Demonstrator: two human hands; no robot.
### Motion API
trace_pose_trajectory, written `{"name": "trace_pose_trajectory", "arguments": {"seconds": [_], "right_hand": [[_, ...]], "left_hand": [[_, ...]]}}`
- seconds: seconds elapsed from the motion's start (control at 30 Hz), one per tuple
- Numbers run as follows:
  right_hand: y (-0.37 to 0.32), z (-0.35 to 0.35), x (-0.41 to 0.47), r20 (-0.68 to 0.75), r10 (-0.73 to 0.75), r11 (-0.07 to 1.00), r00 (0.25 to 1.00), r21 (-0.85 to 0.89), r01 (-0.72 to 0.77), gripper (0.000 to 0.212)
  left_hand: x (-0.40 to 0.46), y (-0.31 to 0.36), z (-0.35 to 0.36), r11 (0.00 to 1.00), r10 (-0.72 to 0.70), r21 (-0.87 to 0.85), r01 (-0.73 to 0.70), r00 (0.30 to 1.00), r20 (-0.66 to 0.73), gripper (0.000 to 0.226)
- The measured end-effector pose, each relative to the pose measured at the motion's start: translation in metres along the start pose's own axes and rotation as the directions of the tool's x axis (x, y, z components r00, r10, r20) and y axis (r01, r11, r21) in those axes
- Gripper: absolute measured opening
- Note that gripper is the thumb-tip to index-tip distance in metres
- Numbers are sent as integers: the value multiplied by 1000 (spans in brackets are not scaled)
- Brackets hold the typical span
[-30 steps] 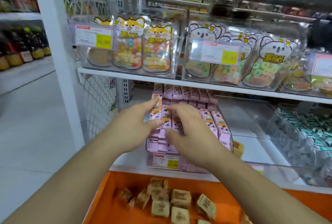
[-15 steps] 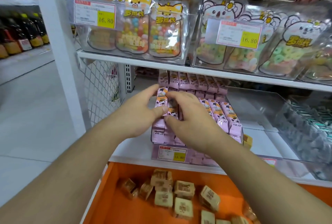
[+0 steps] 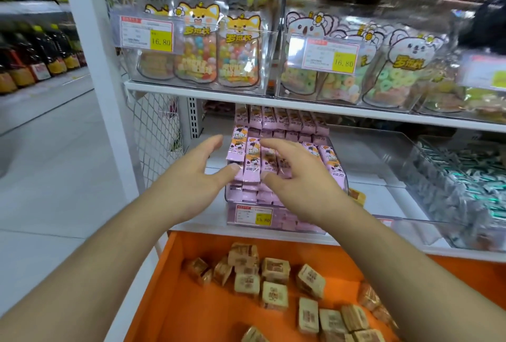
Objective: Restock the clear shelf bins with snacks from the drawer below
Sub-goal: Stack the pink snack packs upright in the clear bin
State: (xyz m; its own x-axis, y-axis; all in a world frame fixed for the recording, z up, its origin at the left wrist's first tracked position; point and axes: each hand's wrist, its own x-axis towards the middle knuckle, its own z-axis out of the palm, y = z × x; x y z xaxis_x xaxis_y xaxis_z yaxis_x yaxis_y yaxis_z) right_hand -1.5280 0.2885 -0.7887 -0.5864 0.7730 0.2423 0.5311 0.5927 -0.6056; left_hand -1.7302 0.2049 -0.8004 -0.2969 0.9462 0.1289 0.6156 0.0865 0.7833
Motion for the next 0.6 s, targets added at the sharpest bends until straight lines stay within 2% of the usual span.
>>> {"name": "trace_pose_trajectory", "arguments": {"seconds": [0.17, 0.27, 0.33, 0.47, 0.6], "right_hand": [[-3, -12, -55, 12, 24, 997, 1000, 67, -25, 52], [7, 1, -96, 81, 72, 995, 994, 61, -78, 48], [24, 19, -123, 147, 119, 991, 982, 47, -127, 47], [66, 66, -157, 295, 223, 974, 929, -28, -225, 48], [109, 114, -167, 446, 281, 959, 850, -94, -267, 54]], "left_hand": [[-45, 12, -1, 999, -12, 29, 14, 998, -69, 55], [-77, 4, 12, 995, -65, 73, 67, 997, -33, 41], [-93, -9, 32, 989, -102, 109, 96, 993, 54, 33], [-99, -40, 81, 968, -150, 234, 88, 954, 260, 37], [-102, -88, 129, 924, -279, 369, 99, 835, 474, 42]]}}
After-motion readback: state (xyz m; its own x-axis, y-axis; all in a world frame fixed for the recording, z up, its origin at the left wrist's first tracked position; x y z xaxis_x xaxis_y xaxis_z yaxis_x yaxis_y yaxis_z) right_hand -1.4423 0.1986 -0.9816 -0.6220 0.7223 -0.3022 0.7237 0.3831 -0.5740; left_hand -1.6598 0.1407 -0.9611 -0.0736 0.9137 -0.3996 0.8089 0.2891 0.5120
